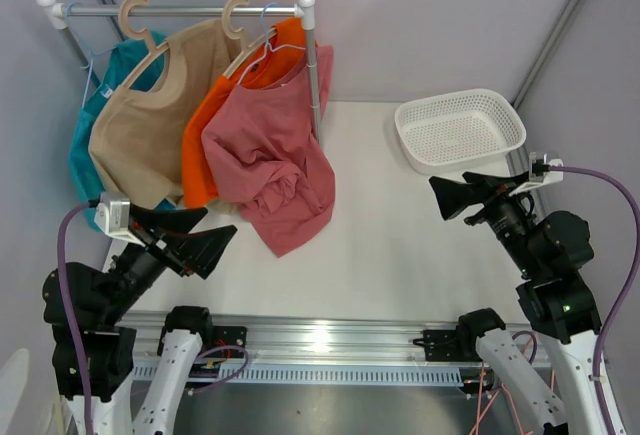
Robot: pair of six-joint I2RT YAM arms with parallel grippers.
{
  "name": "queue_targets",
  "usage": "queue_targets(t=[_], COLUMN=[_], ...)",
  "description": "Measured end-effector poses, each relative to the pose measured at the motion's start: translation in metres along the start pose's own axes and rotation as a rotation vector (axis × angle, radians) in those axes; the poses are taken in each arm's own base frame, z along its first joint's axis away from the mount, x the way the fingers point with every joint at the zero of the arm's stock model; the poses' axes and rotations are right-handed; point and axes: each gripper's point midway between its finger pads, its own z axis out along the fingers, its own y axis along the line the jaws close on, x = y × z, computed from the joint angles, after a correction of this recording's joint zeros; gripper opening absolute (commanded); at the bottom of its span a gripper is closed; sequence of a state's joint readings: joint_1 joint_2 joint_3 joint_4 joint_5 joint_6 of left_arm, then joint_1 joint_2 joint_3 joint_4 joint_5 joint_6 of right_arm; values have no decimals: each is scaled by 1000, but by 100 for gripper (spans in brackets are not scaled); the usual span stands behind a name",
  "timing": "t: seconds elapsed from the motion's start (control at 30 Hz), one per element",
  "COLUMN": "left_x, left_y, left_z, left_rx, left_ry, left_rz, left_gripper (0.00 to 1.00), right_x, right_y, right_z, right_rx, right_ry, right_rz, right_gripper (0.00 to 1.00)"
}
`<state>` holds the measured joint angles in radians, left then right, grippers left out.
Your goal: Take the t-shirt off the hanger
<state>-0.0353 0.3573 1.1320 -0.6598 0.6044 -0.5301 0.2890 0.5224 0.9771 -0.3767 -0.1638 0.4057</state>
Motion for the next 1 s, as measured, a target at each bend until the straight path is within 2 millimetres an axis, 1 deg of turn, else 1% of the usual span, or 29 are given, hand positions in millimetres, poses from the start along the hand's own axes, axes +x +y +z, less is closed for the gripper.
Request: queue_targets(t=[0.07,0.17,0.23,0.27,0.33,0.37,0.43,0.53,0.57,0.6,0.63,0.67,0.73,0.8,0.87,1.0], left_x=[0,-7,-17,-27,-51,-62,-77,-84,-85,-86,-81,-83,-99,-108,-108,-96], left_y=[0,-1,-1,0,7,15,40,82,93,109,120,126,130,131,130,126], left_z=[-3,-4,2,10,34,50,86,134,149,168,179,189,217,236,250,273], left_rx=[-3,-6,-7,-10,-17,-26,-63,-123,-134,-148,-167,-174,-150,-117,-84,-32], left_ry=[-12,-49,-49,-44,-37,-31,-6,53,75,94,131,152,151,140,139,153], left_rz=[14,55,69,76,95,102,103,82,75,74,61,66,101,139,167,210], left_gripper=[100,100,100,99,99,100,99,99,100,100,100,99,99,99,99,100], right_x=[-1,-1,0,1,8,13,25,39,40,39,37,35,31,31,31,30], right_y=[-5,-11,-11,-11,-13,-15,-21,-28,-28,-28,-26,-25,-22,-21,-21,-22], right_z=[0,0,1,2,6,9,14,18,19,20,20,21,22,24,26,32], right_rx=[28,58,55,49,40,37,40,43,40,35,28,19,3,-4,-4,-5], right_ry=[-9,-13,-13,-13,-8,-5,9,27,26,20,13,5,-9,-11,-11,-13], right_rz=[1,-2,-11,-14,-13,-11,-8,-8,-9,-10,-13,-16,-24,-29,-34,-44], right_gripper=[100,99,99,99,99,99,99,100,100,100,99,99,100,99,99,99])
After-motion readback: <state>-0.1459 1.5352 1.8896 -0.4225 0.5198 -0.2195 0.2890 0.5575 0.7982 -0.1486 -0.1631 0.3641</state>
